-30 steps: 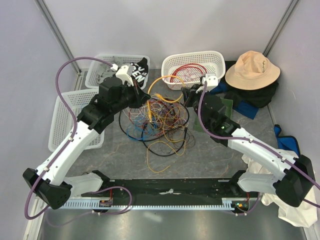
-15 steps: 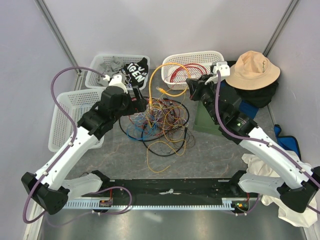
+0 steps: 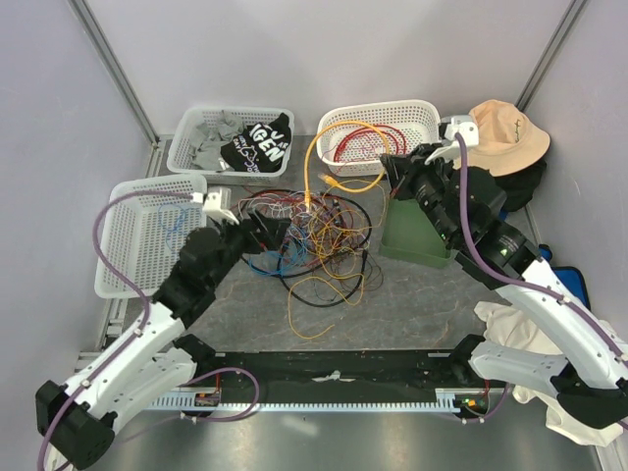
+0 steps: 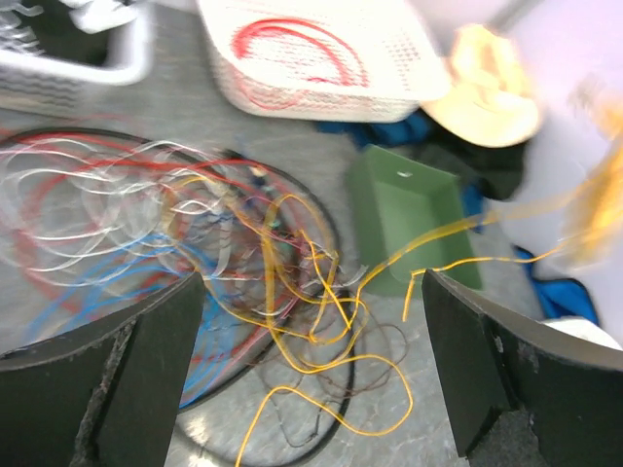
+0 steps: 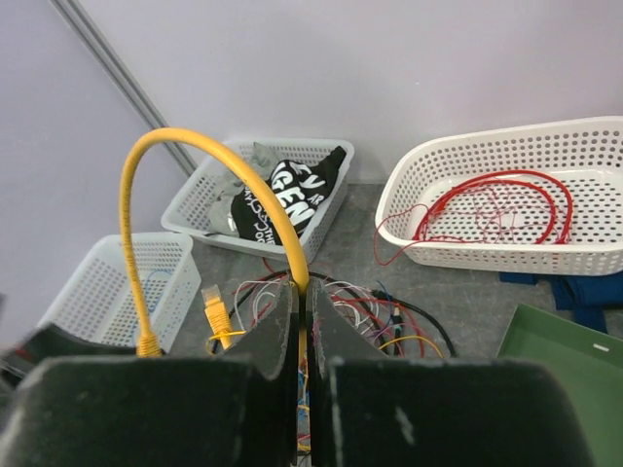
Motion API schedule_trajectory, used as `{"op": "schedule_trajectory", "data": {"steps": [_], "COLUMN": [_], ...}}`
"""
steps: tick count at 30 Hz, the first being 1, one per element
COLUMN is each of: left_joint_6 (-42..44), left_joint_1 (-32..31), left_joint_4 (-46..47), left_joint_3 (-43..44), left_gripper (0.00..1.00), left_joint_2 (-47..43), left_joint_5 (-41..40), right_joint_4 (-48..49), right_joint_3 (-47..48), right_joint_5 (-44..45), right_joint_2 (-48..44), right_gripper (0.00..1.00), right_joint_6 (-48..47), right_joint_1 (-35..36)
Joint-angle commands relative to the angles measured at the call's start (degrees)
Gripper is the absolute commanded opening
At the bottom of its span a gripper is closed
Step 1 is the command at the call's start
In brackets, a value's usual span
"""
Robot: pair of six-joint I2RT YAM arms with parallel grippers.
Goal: Untangle the cables
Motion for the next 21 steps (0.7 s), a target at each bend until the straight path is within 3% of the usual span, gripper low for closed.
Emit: {"op": "schedule_trajectory", "data": {"steps": [1,10,21], "left_joint_6": [3.49,10.62,11.85], "left_joint_1": [-0.99,-3.89,-5.66], "left_joint_4": [36.09,45.01,50.55], "left_joint_3": [-14.64,-13.87,-9.83], "left_gripper": [1.00,1.00,1.00], "left_joint_2": [-1.54,2.33,17.17], "left_joint_5": [10.47,14.43,12.50], "right_joint_4": [-3.48,-6.65,-8.49], "right_joint_3": [6.35,12.07,14.88], "right_joint_5": [-1.11,-3.39,-6.20], "right_joint_2": [0.70,2.98,3.07], "right_gripper": [0.00,0.00,0.00], "right_joint_6": [2.48,4.15,4.77], "right_joint_1": [0.02,0.02,0.02]}}
